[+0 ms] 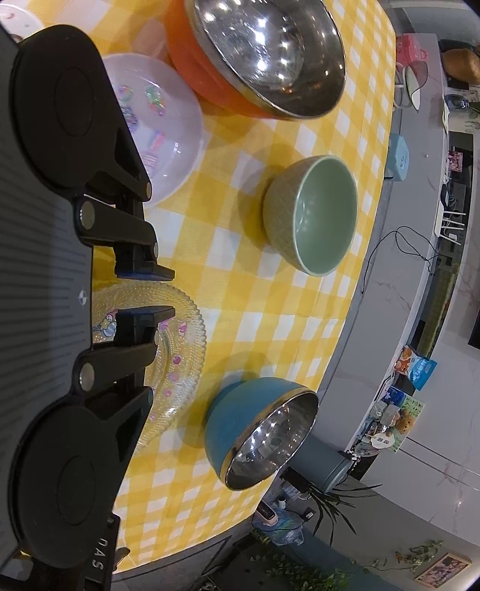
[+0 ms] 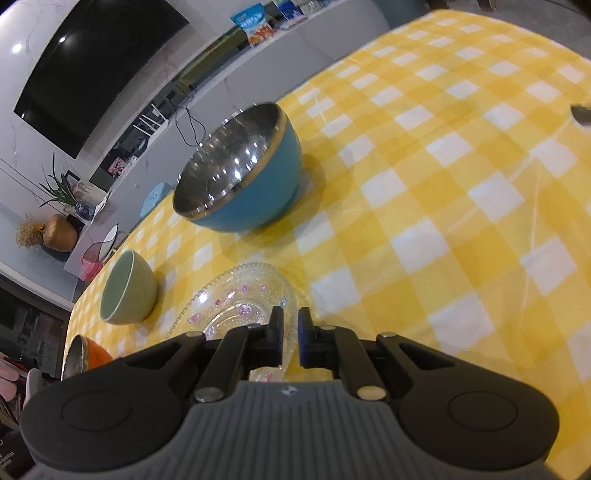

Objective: Organize plates and bowls
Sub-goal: 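Close both grippers on the clear glass plate rim, then carry the glass plate with both grippers and lower it onto the 'fruity' plate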

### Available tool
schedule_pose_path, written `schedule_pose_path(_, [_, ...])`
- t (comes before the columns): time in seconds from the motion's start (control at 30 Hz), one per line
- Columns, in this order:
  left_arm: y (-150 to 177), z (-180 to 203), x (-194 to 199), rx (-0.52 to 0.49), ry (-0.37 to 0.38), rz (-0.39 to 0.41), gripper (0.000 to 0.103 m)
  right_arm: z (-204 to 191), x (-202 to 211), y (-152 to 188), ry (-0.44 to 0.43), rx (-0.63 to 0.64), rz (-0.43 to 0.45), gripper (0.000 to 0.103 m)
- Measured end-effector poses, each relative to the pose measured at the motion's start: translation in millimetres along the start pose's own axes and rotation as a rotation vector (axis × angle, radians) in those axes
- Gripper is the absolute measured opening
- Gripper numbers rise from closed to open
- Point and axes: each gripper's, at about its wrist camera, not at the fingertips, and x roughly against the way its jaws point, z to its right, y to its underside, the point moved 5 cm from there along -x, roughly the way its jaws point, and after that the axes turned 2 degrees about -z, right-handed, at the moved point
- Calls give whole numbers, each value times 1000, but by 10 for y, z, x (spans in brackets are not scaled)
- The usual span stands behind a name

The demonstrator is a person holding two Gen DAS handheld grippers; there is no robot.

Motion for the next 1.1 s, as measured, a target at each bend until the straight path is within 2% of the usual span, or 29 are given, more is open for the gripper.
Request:
schedule_pose_path(0.2, [67,3,223,14,-2,14,15,85,97,131,-23,-66,-54,6])
schedule_pose_path(0.43, [142,-70,517,41,0,39,15,-14,286,275,-49,-41,-50,6])
schedule_pose_path(0.73, [304,-168,891,54,-8,55,15,12,505,606,-128,-56,-81,6])
schedule_pose_path(1.1, [556,-496,1317,103,-39,58,15,-220,730,938,-215,61,-80,6])
